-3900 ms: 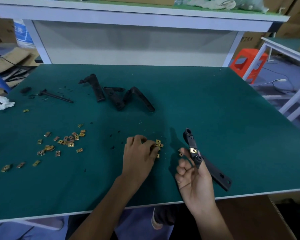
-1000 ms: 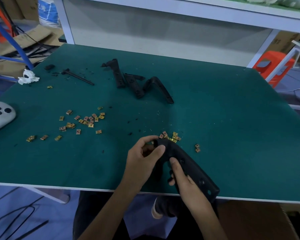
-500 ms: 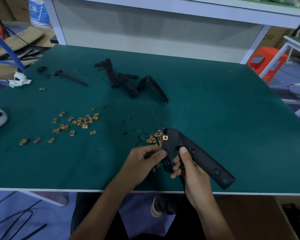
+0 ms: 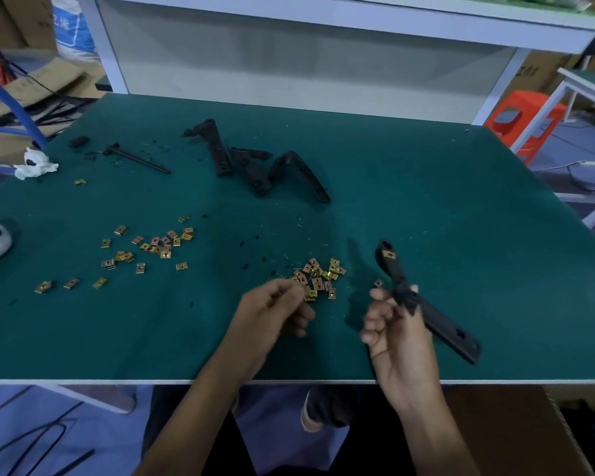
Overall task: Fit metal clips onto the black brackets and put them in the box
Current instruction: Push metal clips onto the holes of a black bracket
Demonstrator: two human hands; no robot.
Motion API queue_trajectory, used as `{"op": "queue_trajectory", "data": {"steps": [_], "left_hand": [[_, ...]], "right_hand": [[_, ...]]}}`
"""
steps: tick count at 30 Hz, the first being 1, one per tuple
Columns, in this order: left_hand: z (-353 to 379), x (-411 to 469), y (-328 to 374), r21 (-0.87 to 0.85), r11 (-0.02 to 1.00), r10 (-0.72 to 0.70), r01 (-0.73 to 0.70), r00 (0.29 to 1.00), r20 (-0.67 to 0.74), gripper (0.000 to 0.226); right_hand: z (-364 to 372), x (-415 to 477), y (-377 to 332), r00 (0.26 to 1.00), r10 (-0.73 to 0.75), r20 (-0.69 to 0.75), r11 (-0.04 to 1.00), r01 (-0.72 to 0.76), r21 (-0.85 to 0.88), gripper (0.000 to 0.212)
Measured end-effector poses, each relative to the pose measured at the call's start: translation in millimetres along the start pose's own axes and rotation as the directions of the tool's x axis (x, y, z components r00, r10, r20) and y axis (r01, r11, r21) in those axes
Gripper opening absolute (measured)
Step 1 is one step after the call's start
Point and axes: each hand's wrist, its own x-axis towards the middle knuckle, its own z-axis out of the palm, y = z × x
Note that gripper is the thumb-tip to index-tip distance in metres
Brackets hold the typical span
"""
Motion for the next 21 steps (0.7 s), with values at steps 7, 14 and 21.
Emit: {"op": "queue_trajectory", "data": {"steps": [7,14,21], "left_hand": [[-91.6,13.1,19.1,0.513,0.858,0.292,0.015,0.809,-0.51,0.013],[-60.6,19.9,17.7,0.834,0.529,0.569,-0.155,0.794,-0.214,0.007],[-2.6,31.6,-6.2,0.892,0.386,0.342,-0.234,0.935,0.098,0.019]], "right_hand": [[0.1,1.3,4.0,1.0,-0.002,0.03,1.0,0.003,-0.018,0.047],[1.5,4.2,3.2,1.0,0.011,-0.021,1.0,-0.012,-0.018,0.055],[6.0,-1.3,3.9,0.999,-0.002,-0.054,0.994,-0.004,-0.11,0.044]]}}
